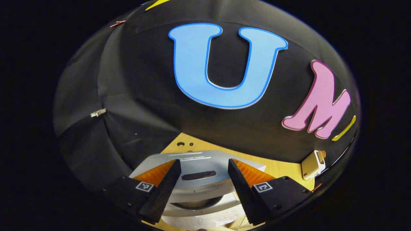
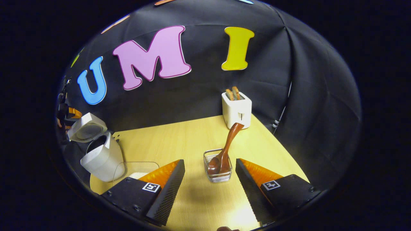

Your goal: Close the left gripper, press the button to open the rice cooker; take a wooden spoon from the chopstick holder with the right hand, scoop a spoonful of rice and pour it into the rice cooker, then put the wooden spoon back into the chopstick holder.

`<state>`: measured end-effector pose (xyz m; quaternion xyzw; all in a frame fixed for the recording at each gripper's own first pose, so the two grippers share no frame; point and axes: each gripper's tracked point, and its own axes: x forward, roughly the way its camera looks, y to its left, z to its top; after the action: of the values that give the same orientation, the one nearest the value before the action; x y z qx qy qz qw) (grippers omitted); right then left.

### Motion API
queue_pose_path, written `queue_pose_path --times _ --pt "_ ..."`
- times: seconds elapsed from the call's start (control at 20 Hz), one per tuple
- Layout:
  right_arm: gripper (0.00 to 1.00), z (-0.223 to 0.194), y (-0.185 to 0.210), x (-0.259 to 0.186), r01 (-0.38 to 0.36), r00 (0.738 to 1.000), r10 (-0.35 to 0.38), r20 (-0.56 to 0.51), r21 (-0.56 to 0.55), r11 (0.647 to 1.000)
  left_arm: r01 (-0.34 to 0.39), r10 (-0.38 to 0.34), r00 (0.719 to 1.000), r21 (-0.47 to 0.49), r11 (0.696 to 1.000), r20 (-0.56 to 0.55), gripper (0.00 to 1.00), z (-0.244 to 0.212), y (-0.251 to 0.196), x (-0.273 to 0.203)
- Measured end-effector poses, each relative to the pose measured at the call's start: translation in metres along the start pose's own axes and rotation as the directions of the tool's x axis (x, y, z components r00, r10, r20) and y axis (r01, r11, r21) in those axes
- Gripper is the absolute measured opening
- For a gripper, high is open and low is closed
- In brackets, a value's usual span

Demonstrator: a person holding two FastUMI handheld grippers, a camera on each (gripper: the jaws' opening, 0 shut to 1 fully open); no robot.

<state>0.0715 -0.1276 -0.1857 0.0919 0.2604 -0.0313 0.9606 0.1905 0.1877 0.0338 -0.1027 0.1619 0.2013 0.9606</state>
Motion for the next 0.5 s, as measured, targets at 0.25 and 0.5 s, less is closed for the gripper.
queue_pose_path --times 0.25,0.5 --pt "0.99 -0.011 0.006 0.009 -0.06 0.998 0.059 -0.034 -0.022 0.998 -0.048 0.049 0.998 0.05 0.998 -0.033 0.97 -0.057 -0.005 0.005" --pt "0.99 -0.015 0.004 0.008 -0.087 0.995 0.085 -0.044 -0.039 0.995 -0.062 0.063 0.993 0.017 0.998 -0.101 0.98 -0.108 -0.003 0.015"
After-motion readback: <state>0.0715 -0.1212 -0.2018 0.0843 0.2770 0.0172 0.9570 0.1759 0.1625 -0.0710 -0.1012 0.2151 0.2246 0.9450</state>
